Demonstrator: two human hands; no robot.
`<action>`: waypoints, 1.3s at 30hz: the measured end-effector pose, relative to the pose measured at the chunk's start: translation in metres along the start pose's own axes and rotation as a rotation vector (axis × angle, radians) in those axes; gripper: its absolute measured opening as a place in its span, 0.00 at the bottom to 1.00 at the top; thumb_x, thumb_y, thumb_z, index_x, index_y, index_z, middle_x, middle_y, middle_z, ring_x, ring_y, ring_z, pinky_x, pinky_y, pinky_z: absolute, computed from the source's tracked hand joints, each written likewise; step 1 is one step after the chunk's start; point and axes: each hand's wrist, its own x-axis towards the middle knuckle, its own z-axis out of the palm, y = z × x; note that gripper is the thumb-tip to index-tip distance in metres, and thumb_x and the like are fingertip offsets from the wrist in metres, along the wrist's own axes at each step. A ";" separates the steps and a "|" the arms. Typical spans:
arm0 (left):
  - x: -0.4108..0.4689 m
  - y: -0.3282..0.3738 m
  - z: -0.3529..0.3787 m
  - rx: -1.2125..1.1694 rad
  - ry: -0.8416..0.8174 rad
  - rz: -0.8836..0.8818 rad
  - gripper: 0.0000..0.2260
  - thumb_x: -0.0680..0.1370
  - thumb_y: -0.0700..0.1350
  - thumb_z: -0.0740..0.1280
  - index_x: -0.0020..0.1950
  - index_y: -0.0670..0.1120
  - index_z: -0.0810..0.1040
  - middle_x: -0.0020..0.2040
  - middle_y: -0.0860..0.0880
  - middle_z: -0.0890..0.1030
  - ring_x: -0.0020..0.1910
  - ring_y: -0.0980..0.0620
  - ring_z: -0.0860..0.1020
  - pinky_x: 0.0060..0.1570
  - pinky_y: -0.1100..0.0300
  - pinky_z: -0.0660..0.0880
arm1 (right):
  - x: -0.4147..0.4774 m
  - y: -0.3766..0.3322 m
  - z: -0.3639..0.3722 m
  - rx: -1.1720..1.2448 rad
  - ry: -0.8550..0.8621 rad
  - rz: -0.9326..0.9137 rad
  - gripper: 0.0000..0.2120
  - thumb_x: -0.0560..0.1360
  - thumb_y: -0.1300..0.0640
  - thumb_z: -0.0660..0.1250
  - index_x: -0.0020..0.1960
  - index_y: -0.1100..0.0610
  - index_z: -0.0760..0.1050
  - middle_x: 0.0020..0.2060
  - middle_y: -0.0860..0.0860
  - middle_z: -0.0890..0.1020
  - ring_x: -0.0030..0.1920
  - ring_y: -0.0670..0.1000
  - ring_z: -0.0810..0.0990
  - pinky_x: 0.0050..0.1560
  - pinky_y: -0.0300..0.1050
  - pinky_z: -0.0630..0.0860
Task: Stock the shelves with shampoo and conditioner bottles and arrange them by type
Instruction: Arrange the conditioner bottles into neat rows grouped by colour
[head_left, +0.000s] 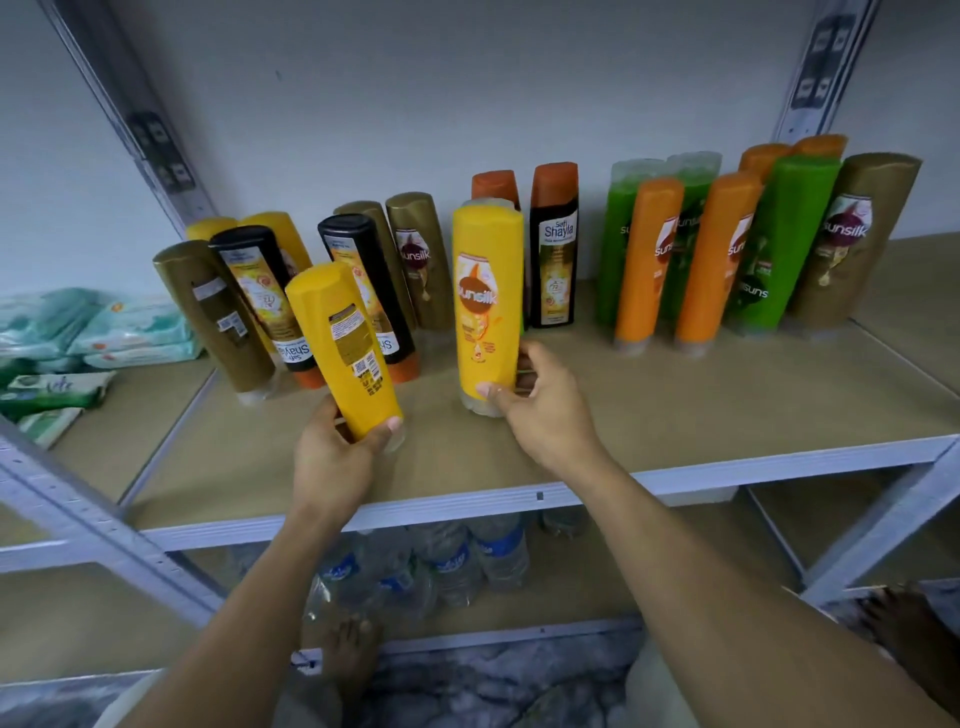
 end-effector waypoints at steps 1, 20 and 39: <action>0.000 -0.002 -0.006 -0.001 -0.004 0.004 0.17 0.75 0.45 0.76 0.61 0.52 0.75 0.49 0.60 0.81 0.49 0.60 0.80 0.46 0.59 0.77 | -0.001 -0.002 0.006 -0.017 -0.016 -0.007 0.22 0.72 0.49 0.77 0.63 0.47 0.76 0.54 0.46 0.85 0.52 0.48 0.83 0.56 0.55 0.81; 0.053 -0.016 -0.003 -0.010 -0.089 0.065 0.21 0.73 0.46 0.78 0.62 0.53 0.74 0.48 0.59 0.80 0.46 0.68 0.76 0.42 0.70 0.71 | 0.023 -0.003 0.066 -0.187 0.117 -0.015 0.22 0.73 0.54 0.78 0.64 0.54 0.77 0.52 0.53 0.85 0.51 0.54 0.83 0.53 0.51 0.81; 0.077 -0.036 -0.068 0.367 -0.118 0.063 0.18 0.74 0.46 0.77 0.61 0.49 0.77 0.53 0.49 0.79 0.52 0.51 0.78 0.48 0.61 0.72 | 0.015 0.001 0.059 -0.280 0.108 0.007 0.32 0.73 0.50 0.77 0.72 0.54 0.68 0.63 0.53 0.77 0.57 0.51 0.78 0.56 0.49 0.77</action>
